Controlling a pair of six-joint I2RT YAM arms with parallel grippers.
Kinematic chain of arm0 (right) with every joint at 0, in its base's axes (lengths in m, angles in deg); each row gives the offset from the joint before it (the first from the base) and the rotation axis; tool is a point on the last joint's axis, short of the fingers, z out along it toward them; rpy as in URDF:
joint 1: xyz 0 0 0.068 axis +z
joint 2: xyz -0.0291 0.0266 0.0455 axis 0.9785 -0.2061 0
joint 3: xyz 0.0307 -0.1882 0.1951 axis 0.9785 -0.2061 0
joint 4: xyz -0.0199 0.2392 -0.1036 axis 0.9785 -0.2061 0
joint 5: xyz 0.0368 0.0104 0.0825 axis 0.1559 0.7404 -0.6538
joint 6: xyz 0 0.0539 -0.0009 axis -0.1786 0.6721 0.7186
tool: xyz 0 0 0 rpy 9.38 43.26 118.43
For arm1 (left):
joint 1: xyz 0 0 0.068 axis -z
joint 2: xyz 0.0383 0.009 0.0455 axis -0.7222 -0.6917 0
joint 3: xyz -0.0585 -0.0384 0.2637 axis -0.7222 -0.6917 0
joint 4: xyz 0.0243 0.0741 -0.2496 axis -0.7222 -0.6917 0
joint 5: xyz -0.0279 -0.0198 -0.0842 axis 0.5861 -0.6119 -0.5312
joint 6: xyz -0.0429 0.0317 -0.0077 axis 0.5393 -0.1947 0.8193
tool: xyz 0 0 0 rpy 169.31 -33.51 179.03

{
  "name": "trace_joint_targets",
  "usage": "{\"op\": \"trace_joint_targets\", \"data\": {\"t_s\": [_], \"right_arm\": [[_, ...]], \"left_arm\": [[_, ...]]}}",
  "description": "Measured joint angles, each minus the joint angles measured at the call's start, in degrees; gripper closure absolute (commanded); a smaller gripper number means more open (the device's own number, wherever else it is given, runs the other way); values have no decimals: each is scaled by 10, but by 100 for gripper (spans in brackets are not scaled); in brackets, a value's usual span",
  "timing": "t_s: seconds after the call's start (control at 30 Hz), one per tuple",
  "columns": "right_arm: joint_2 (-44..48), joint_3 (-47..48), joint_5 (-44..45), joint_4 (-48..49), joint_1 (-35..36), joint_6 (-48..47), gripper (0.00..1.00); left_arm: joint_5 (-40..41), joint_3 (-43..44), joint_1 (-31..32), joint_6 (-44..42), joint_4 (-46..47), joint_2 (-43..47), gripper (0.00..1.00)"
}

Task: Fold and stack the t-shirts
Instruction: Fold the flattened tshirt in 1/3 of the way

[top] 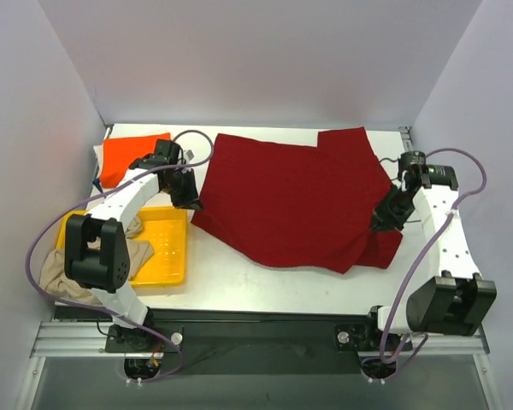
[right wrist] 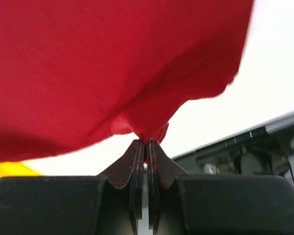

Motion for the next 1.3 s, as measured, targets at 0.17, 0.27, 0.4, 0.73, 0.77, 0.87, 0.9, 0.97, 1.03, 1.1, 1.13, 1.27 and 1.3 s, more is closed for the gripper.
{"op": "trace_joint_targets", "data": {"t_s": [0.17,0.27,0.4,0.73,0.77,0.87,0.9,0.97,1.03,1.1,1.13,1.27,1.3], "right_arm": [[-99,103,2,24,-16,-22,100],[-157,162,2,31,-24,-32,100],[-235,235,0,38,-32,-43,100],[-349,345,-10,44,-37,-55,100],[-353,349,-11,43,-38,-55,100],[-364,361,-12,43,-38,-55,100],[-368,366,-12,42,-39,-55,100],[-375,375,-13,42,-41,-55,100],[-381,382,-13,42,-44,-55,100],[-388,391,-15,40,-45,-55,100],[-391,397,-16,41,-45,-55,100],[-419,431,-24,41,-46,-55,94],[-428,440,-28,40,-45,-55,83]], "left_arm": [[-14,53,-11,0,8,-45,100],[-23,81,-23,0,10,-69,100],[-35,104,-43,2,20,-98,100],[-77,170,-67,12,42,-191,100],[-80,178,-68,13,41,-198,100],[-85,202,-70,13,42,-219,100],[-87,210,-71,13,40,-224,100],[-88,222,-74,13,40,-233,100],[-88,232,-76,13,40,-240,100],[-88,238,-79,13,40,-245,100],[-88,242,-80,13,39,-249,100],[-85,264,-82,15,37,-268,65],[-82,271,-82,15,36,-273,59]]}}
